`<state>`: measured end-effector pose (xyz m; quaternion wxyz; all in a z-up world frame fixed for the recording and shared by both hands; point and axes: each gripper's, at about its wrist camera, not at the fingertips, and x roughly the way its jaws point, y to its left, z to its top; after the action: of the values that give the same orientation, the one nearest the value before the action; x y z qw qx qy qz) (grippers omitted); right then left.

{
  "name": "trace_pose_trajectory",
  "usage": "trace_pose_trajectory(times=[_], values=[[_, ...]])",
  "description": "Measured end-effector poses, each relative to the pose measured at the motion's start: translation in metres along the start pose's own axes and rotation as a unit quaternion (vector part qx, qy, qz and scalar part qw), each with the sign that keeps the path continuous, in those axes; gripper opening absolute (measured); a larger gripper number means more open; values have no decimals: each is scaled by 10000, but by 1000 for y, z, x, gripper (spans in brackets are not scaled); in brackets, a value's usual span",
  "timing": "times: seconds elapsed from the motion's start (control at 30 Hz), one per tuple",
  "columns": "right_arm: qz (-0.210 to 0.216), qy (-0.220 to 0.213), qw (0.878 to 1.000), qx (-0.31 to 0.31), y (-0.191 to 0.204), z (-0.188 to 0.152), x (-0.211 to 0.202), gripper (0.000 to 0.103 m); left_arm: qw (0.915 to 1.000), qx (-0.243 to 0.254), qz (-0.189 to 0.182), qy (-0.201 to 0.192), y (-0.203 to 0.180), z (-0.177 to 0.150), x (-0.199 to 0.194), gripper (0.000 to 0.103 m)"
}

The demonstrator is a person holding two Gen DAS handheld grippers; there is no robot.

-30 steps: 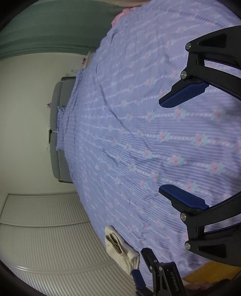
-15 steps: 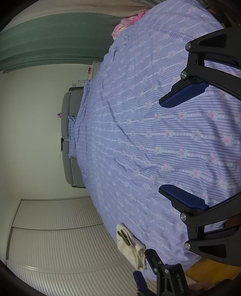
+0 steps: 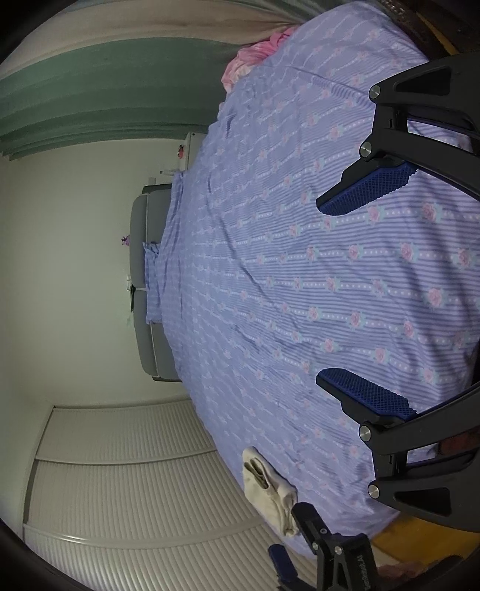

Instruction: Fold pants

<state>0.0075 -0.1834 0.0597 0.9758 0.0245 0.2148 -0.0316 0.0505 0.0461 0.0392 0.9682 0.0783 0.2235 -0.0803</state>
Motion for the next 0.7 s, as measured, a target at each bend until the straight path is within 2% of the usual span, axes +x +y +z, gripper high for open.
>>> trace_pose_trajectory(times=[0.7], values=[[71, -2, 10000, -62, 3, -2, 1, 86, 9998, -158, -101, 22, -1, -4, 1, 103]])
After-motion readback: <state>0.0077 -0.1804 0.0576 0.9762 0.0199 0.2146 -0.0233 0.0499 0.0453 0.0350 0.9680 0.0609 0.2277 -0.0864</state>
